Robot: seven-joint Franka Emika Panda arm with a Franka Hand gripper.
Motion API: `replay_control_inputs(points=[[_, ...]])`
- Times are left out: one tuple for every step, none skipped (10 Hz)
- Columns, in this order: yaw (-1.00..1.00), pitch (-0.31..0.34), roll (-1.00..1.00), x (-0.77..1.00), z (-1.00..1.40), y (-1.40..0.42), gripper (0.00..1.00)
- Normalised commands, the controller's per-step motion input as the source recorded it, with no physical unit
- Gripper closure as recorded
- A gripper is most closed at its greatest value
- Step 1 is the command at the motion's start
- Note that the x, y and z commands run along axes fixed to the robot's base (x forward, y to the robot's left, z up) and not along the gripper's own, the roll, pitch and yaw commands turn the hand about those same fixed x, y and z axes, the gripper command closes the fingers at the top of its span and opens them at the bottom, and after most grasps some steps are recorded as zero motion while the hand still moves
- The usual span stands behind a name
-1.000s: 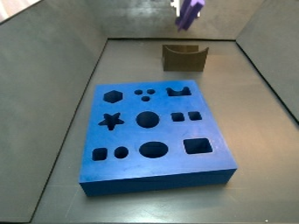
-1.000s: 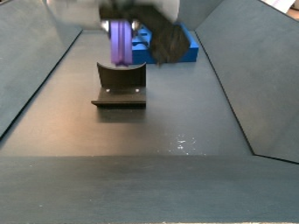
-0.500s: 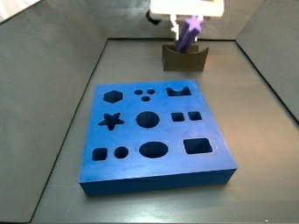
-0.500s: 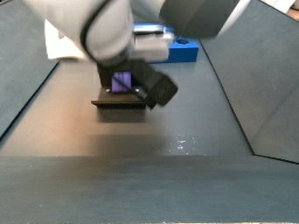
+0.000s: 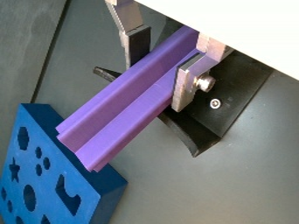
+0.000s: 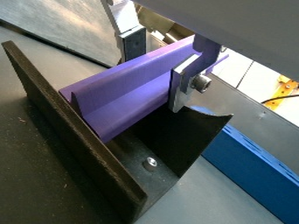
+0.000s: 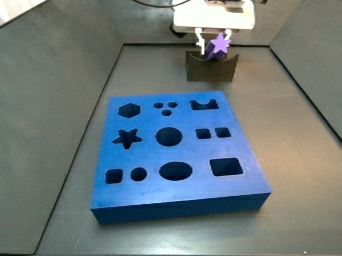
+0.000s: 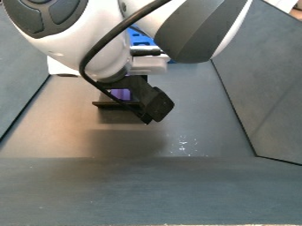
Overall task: Pick up the star object. Move up. Place the star object on the fixture. Regrasp the star object. Move to above the board. Insert the star object.
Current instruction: Place the star object on the fixture, then regrasp the star object.
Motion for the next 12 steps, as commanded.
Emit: replay_control_inputs(points=[[-0.06, -0.065, -0.12, 0.07, -0.32, 0.03, 1.0], [0.0, 0.0, 0.0, 0.0, 0.0, 0.0, 0.0], [0.01, 0.04, -0.04, 0.0, 1.0, 0.0, 0.0], [0.02, 0.043, -0.04, 0.0, 1.0, 0.0, 0.0], [0.02, 0.05, -0.02, -0.02, 1.0, 0.01, 0.0], [0.01, 0.055, 0.02, -0.03, 1.0, 0.0, 0.0], [0.0, 0.053, 0.04, -0.04, 1.0, 0.0, 0.0], [-0.01, 0.049, 0.05, -0.05, 0.89, 0.0, 0.0], [-0.01, 0.046, 0.05, -0.05, 0.72, 0.0, 0.0], [-0.02, 0.046, 0.06, -0.04, 0.48, 0.0, 0.0], [-0.02, 0.043, 0.06, -0.04, 0.29, 0.0, 0.0], [0.0, 0.046, 1.0, -0.01, 0.91, -1.0, 0.0]])
